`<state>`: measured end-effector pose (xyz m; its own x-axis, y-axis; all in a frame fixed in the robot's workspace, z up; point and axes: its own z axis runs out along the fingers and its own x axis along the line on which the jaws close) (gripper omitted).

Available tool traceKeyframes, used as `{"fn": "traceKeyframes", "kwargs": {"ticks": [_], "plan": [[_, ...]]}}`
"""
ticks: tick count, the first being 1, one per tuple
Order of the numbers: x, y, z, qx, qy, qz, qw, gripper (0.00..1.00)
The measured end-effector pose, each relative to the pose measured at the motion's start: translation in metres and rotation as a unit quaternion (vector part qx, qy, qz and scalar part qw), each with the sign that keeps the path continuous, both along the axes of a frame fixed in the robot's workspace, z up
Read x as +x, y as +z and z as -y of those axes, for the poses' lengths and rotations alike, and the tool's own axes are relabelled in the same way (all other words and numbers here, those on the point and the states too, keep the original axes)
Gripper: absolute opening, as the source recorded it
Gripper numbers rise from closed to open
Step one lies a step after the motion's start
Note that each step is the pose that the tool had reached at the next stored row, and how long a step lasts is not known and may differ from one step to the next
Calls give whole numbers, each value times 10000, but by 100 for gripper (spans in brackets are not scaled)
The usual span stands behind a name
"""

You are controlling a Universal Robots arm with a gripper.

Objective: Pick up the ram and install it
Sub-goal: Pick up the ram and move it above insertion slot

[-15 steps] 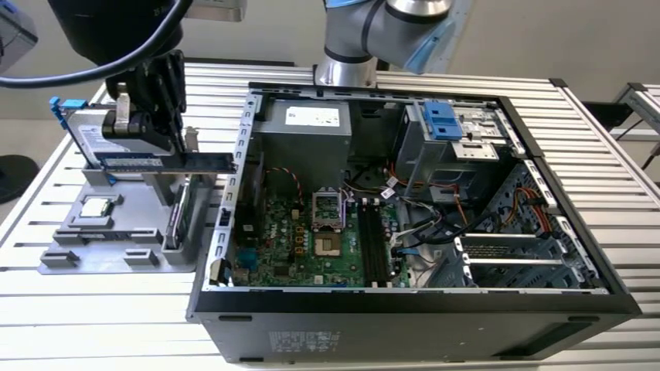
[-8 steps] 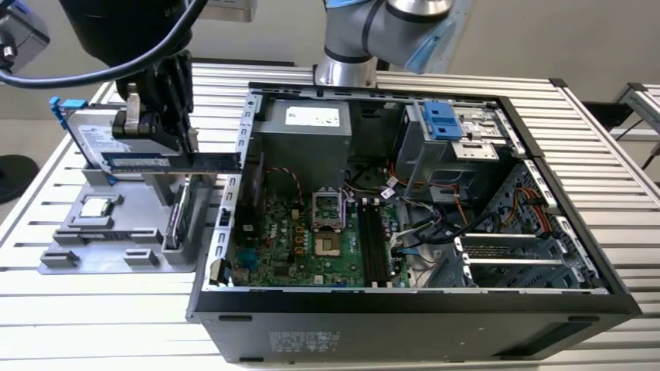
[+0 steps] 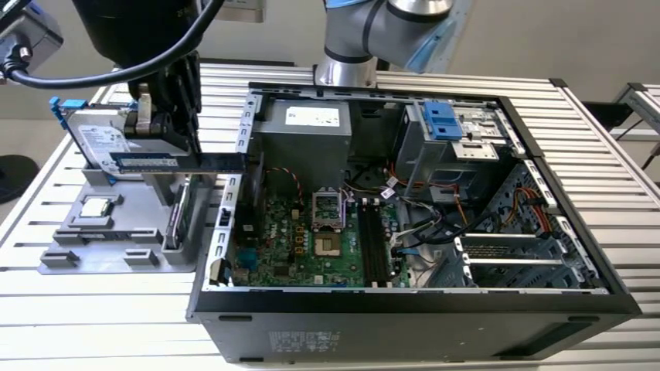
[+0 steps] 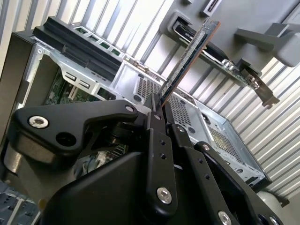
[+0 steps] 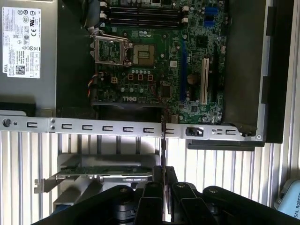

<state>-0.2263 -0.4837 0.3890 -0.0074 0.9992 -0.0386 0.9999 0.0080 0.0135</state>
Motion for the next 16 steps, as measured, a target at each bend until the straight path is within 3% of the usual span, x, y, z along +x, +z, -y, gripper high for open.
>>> {"fn": "traceKeyframes", "kwargs": {"ticks": [16], "plan": [[159, 0, 0, 0, 0, 0, 10000, 0]]}}
